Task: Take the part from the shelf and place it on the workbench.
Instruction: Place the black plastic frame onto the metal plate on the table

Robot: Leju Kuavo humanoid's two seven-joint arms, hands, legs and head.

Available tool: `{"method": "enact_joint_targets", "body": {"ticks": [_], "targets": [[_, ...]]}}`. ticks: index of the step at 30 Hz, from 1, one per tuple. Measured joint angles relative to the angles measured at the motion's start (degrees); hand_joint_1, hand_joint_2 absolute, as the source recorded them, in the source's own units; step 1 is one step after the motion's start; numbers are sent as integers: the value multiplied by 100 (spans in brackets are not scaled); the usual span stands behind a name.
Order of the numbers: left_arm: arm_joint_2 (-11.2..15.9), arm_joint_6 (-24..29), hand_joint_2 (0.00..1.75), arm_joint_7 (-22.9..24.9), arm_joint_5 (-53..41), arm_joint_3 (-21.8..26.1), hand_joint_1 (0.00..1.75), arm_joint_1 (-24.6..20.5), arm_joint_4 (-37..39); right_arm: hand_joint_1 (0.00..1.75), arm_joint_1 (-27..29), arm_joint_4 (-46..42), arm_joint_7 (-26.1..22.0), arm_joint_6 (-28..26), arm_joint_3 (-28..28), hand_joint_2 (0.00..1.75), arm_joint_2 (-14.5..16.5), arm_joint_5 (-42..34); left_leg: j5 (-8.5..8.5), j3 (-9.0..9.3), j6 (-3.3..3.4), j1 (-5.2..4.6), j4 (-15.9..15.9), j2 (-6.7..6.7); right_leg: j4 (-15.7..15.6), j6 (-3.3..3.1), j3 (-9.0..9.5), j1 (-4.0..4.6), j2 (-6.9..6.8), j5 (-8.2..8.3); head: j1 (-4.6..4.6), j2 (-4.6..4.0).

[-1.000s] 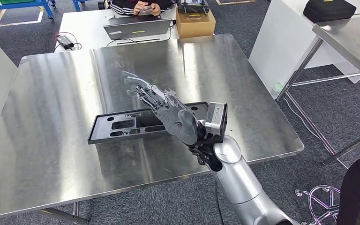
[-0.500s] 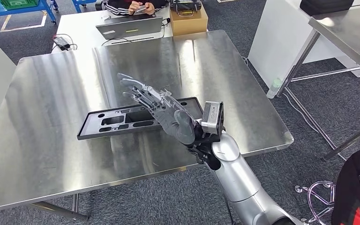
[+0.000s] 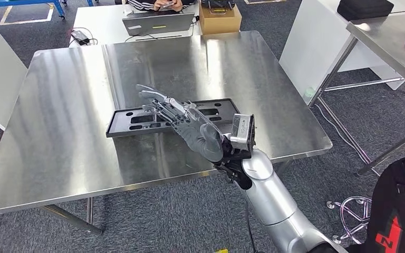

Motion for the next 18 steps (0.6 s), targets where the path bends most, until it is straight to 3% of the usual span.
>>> {"method": "enact_joint_targets", "body": {"ticks": [1, 2, 4, 5, 6, 8, 9, 10, 12, 13, 14, 15, 16, 18], "targets": [[-1, -3, 0, 3, -26, -2, 0, -6, 0, 0, 15, 7, -7, -21, -2, 0, -24, 1, 53, -65, -1, -15, 2, 1, -175, 40, 200, 7, 0, 85, 0, 0], [-2, -6, 0, 6, -47, -4, 0, -15, 0, 0, 25, 10, -14, -43, -4, 0, -44, 4, 103, -118, -5, -30, 4, -1, -552, 54, 502, 18, 0, 184, -1, 0], [-9, -10, 0, 17, -78, -11, 0, -33, -1, 0, 35, 9, -27, -68, -11, 0, -66, 9, 194, -185, -35, -61, 2, -3, -1423, -2, 1122, 59, -6, 239, -6, 0], [-10, -13, 0, 21, -87, -14, 0, -41, -1, 0, 37, 9, -32, -75, -14, 0, -74, 10, 238, -199, -59, -68, -1, -1, -1705, -38, 1297, 78, -9, 230, -5, 0], [-13, -14, 0, 27, -94, -16, 0, -49, -2, 0, 40, 8, -35, -80, -17, 0, -83, 12, 279, -206, -90, -66, -8, 2, -1839, -70, 1357, 98, -10, 216, -7, 0], [-5, -14, 0, 32, -116, -20, 0, -61, -2, 0, 47, 8, -38, -102, -21, 0, -105, 20, 326, -226, -158, -48, -11, -1, -1888, -130, 1300, 69, -13, 298, -4, 0], [-1, -14, 0, 36, -130, -22, 0, -65, -2, 0, 48, 8, -39, -114, -22, 0, -114, 23, 267, -259, -197, -37, 25, -9, -1904, -172, 1274, 39, -18, 350, -7, 0], [3, -15, 0, 41, -149, -24, 0, -66, -2, 0, 56, 8, -41, -127, -23, 0, -119, 27, 92, -315, -239, -23, 148, -18, -1922, -221, 1240, 4, -25, 417, -14, 0], [13, -18, 0, 53, -181, -26, 0, -68, -2, 0, 88, 8, -44, -143, -23, 0, -127, 38, -484, -488, -326, 21, 708, -29, -1927, -274, 1118, -20, -35, 555, -29, 0], [17, -19, 0, 57, -193, -27, 0, -71, -2, 0, 115, 8, -45, -149, -23, 0, -133, 46, -741, -573, -369, 51, 1082, -28, -1922, -281, 1030, -21, -36, 627, -36, 0], [25, -20, 0, 60, -198, -28, 0, -73, -2, 0, 143, 8, -45, -152, -23, 0, -141, 56, -859, -620, -407, 81, 1389, -28, -1916, -264, 940, -25, -37, 693, -37, 0], [31, -21, 0, 61, -207, -29, 0, -76, -2, 0, 167, 8, -45, -157, -23, 0, -151, 65, -831, -601, -444, 116, 1554, -26, -1902, -242, 846, -36, -38, 754, -37, 0], [40, -25, 0, 61, -218, -33, 0, -78, -2, 0, 186, 8, -45, -168, -23, 0, -161, 76, -691, -488, -482, 154, 1528, -25, -1875, -209, 751, -57, -39, 807, -37, 0], [49, -40, 0, 62, -250, -49, 0, -89, -2, 0, 204, 5, -44, -209, -23, 0, -179, 108, -428, -16, -575, 227, 963, -25, -1765, -134, 561, -98, -40, 882, -39, 0]]}}
